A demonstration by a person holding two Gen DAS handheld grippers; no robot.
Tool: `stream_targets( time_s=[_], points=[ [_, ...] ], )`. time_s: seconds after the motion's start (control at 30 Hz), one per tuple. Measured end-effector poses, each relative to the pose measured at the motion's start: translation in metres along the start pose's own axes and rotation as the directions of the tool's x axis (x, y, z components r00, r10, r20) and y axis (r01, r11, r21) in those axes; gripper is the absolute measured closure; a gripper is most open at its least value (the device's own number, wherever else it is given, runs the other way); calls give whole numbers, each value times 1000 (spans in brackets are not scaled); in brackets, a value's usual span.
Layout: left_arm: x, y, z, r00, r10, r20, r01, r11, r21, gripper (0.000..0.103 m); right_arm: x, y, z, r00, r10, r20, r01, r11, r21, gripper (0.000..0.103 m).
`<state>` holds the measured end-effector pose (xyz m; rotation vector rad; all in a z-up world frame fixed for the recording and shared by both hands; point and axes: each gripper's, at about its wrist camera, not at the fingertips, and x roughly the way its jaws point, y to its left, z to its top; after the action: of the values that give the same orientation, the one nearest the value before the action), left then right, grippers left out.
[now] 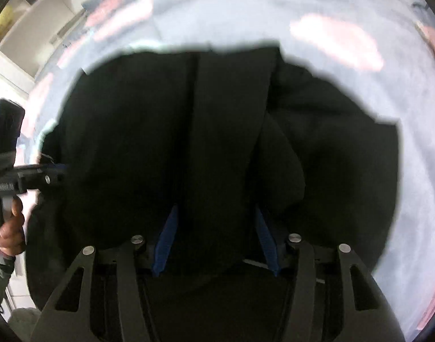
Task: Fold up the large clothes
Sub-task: 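Lay the hood over the jacket body and open both grippers, then grasp the jacket hem with both grippers side by side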
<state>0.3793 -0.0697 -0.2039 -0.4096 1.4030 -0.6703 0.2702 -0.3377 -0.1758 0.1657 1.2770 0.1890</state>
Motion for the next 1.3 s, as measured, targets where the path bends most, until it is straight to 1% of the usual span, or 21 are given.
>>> stream_targets(
  time_s=[0.07,0.17,0.2,0.3,0.37,0.43,0.47,0.5,0.53,0.57,0.63,0.7,0.77,0.83,0.87,0.93,1.0,1.03,1.17,1.23,1.3],
  points=[
    [-7,-1,-1,1000,-6,-2,6,1000,9,64,-7,0,0,1000,-4,-10,4,1000,11,47],
    [-27,-14,-8,1000,-2,11,1,997,75,64,-29,1,-2,1000,11,-3,-11,1000,23,47],
    [-32,-19,-12,1000,-14,13,13,996,93,64,-42,5,-5,1000,21,16,-21,1000,15,47],
    [-53,-40,-26,996,-85,15,81,984,160,63,-71,20,-12,996,56,68,-55,998,-13,47],
    [-60,-49,-38,994,-109,2,106,975,197,58,-77,33,-16,993,94,79,-92,996,-19,46],
    [-53,-50,-49,997,-78,-22,81,976,203,55,-67,43,-23,991,126,53,-125,992,-26,46],
    [-42,-48,-51,998,-47,-41,54,981,187,55,-62,38,-30,993,116,28,-115,993,-39,46],
    [-27,-48,-47,998,-7,-57,17,985,170,55,-51,36,-36,997,83,-2,-83,995,-48,47],
    [-9,-45,-47,996,56,-76,-44,988,148,55,-34,34,-42,997,60,-42,-62,997,-40,47],
    [4,-38,-48,992,87,-92,-76,991,113,55,-25,41,-43,996,57,-66,-59,998,-22,47],
    [7,-33,-48,994,70,-83,-66,997,47,56,-17,33,-47,995,64,-79,-62,998,34,47],
    [-6,-38,-50,997,63,-53,-61,998,34,56,-31,28,-47,996,70,-62,-66,996,67,47],
    [-27,-44,-61,996,91,-7,-91,993,74,56,-50,26,-50,998,62,-32,-60,996,64,47],
    [-52,-44,-77,993,112,39,-115,989,89,56,-75,20,-63,999,32,1,-32,998,56,47],
    [-67,-36,-85,993,108,55,-112,990,82,56,-83,17,-71,1000,22,6,-23,998,62,46],
    [-97,-18,-104,989,114,92,-118,992,36,56,-98,8,-89,1000,14,13,-15,996,93,46],
    [-116,-8,-119,983,135,124,-136,991,-2,56,-114,-4,-114,1000,10,16,-12,991,130,46],
    [-128,1,-127,979,148,137,-146,989,-24,56,-111,3,-119,1000,5,15,-8,989,145,46],
    [-165,30,-173,961,214,172,-196,974,-116,56,-115,-13,-170,1000,-9,-8,10,979,203,46],
    [-178,45,-191,956,224,188,-201,970,-134,56,-117,-19,-192,1000,-8,-17,12,974,227,46],
    [-195,57,-211,946,256,200,-231,963,-143,56,-114,-22,-205,1000,-25,-18,29,972,232,46]
  ],
)
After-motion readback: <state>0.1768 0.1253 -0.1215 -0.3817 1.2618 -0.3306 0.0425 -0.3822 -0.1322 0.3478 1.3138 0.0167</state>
